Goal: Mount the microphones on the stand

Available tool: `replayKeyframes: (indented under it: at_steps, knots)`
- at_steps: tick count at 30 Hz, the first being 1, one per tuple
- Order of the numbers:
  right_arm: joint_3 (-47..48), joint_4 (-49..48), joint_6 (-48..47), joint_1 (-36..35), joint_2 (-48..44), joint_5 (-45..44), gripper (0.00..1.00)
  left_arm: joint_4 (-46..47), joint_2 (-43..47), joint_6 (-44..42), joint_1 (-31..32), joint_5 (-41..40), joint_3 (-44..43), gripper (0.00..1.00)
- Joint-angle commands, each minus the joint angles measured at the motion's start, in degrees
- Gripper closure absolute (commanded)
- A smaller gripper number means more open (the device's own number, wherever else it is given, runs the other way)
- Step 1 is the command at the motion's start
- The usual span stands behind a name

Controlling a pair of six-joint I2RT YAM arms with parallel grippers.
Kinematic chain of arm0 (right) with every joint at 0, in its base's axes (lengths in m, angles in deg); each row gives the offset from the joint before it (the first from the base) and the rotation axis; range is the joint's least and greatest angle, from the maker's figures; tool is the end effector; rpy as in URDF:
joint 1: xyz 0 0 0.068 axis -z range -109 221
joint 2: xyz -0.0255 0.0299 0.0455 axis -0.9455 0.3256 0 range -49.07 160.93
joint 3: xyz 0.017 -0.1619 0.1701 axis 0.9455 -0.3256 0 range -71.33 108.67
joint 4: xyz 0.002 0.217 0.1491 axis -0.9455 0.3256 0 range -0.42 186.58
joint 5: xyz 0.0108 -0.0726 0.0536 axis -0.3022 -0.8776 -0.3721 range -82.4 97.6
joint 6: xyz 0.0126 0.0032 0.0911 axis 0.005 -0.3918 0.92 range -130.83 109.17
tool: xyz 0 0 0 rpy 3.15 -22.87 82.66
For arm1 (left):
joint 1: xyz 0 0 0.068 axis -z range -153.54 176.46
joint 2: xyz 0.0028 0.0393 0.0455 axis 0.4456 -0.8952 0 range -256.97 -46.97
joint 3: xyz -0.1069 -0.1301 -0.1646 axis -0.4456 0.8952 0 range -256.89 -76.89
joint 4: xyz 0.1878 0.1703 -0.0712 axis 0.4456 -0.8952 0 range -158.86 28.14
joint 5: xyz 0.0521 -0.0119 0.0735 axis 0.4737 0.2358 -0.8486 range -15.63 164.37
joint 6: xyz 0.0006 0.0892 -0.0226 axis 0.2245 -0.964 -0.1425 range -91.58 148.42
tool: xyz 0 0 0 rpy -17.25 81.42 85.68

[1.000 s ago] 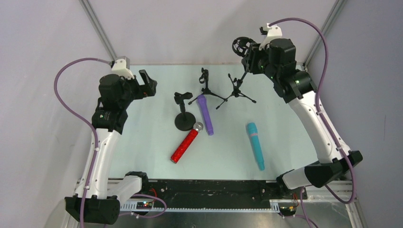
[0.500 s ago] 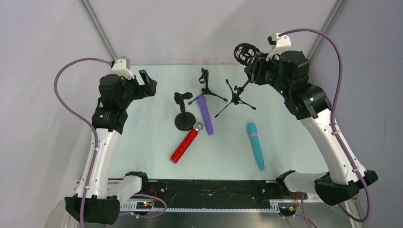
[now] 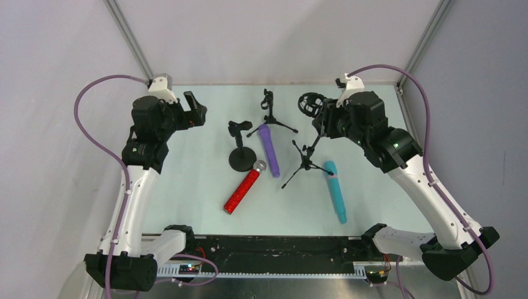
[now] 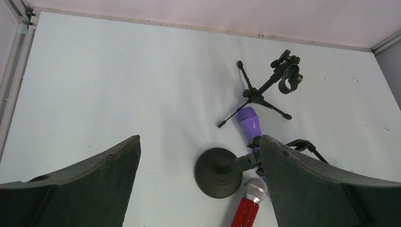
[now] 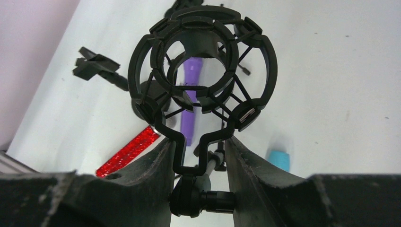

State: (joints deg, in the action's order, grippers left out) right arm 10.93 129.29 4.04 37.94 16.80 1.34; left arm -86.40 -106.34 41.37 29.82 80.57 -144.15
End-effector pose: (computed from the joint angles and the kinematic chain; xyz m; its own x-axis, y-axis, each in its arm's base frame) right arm 0.2490 0.1513 0.3845 -0.4381 0.0192 -0.8987 -0.3578 0.9134 0.1940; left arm 0.2903 -0.0259 0.3559 -0.3149 -0.2046 -0.9268 0.0932 0.9651 -0.2448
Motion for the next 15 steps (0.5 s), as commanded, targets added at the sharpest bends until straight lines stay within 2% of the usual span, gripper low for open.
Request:
replayKeyframes:
  at_steps: [1, 15]
  knots:
    - [-0.8, -4.3, 3.9, -2.7, -2.8, -2.6, 1.00, 1.8, -0.1, -1.0, -0.2, 0.3, 0.2, 0.02]
    - [-1.2, -4.1, 7.1, -10.7, -1.2, -13.2, 1.00, 1.8, -0.1, -0.8, -0.2, 0.6, 0.1, 0.02]
